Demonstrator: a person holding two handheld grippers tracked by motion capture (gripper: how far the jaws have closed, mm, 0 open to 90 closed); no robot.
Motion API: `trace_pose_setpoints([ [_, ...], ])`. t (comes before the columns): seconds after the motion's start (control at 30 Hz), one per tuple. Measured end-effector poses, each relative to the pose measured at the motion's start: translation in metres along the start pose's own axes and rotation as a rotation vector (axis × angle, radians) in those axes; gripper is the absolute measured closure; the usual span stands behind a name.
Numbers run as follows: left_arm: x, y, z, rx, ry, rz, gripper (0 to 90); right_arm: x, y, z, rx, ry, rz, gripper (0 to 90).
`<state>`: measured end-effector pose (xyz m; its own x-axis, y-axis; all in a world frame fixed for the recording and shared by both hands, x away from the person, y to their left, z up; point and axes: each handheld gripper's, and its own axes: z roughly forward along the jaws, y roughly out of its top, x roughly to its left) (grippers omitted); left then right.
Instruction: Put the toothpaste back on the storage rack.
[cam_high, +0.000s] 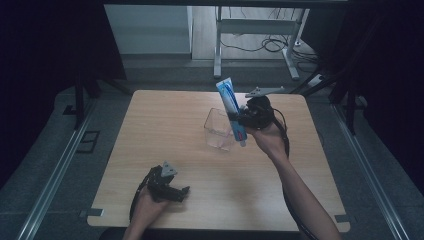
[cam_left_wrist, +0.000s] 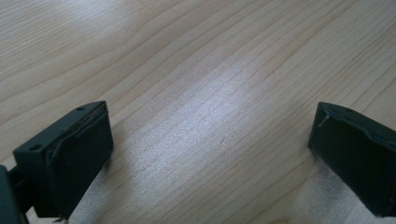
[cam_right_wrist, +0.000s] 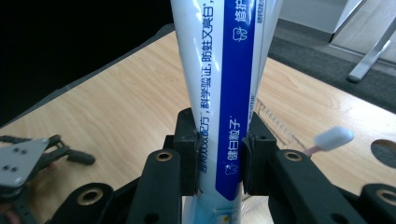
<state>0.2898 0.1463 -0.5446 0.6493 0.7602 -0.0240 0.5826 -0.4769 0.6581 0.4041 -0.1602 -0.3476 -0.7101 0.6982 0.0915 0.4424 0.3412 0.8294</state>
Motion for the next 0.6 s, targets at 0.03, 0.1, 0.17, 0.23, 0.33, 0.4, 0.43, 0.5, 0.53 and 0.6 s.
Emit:
trace_pose_setpoints([
  [0.03, 0.0, 0.0, 0.0, 0.0, 0.0, -0.002, 0.0, 0.0, 0.001, 0.002, -0.002, -0.004, 0.004, 71.4],
  [0.1, 0.0, 0.0, 0.0, 0.0, 0.0, -0.001, 0.0, -0.002, 0.003, 0.006, -0.009, -0.009, 0.008, 71.3],
  [0.17, 0.0, 0.0, 0.0, 0.0, 0.0, -0.002, 0.0, -0.003, 0.006, 0.01, -0.019, -0.016, 0.013, 71.3],
  [0.23, 0.0, 0.0, 0.0, 0.0, 0.0, -0.001, 0.0, -0.004, 0.009, 0.015, -0.02, -0.02, 0.014, 71.3],
  [0.33, 0.0, 0.0, 0.0, 0.0, -0.001, 0.0, 0.0, -0.006, 0.011, 0.021, -0.023, -0.028, 0.016, 71.4],
  [0.4, 0.0, 0.0, 0.0, 0.0, -0.001, -0.002, 0.0, -0.008, 0.012, 0.026, -0.027, -0.029, 0.027, 71.4],
  [0.43, 0.0, 0.0, 0.0, 0.0, -0.001, -0.004, 0.0, -0.009, 0.012, 0.028, -0.03, -0.03, 0.03, 71.4],
  [0.5, 0.0, 0.0, 0.0, 0.001, -0.001, -0.005, 0.0, -0.011, 0.013, 0.032, -0.036, -0.032, 0.039, 71.4],
  [0.53, 0.0, 0.0, 0.0, 0.001, -0.001, -0.004, 0.0, -0.013, 0.013, 0.034, -0.039, -0.033, 0.043, 71.4],
  [0.6, 0.0, 0.0, 0.0, 0.0, -0.001, 0.003, 0.0, -0.015, 0.014, 0.038, -0.044, -0.038, 0.048, 71.4],
])
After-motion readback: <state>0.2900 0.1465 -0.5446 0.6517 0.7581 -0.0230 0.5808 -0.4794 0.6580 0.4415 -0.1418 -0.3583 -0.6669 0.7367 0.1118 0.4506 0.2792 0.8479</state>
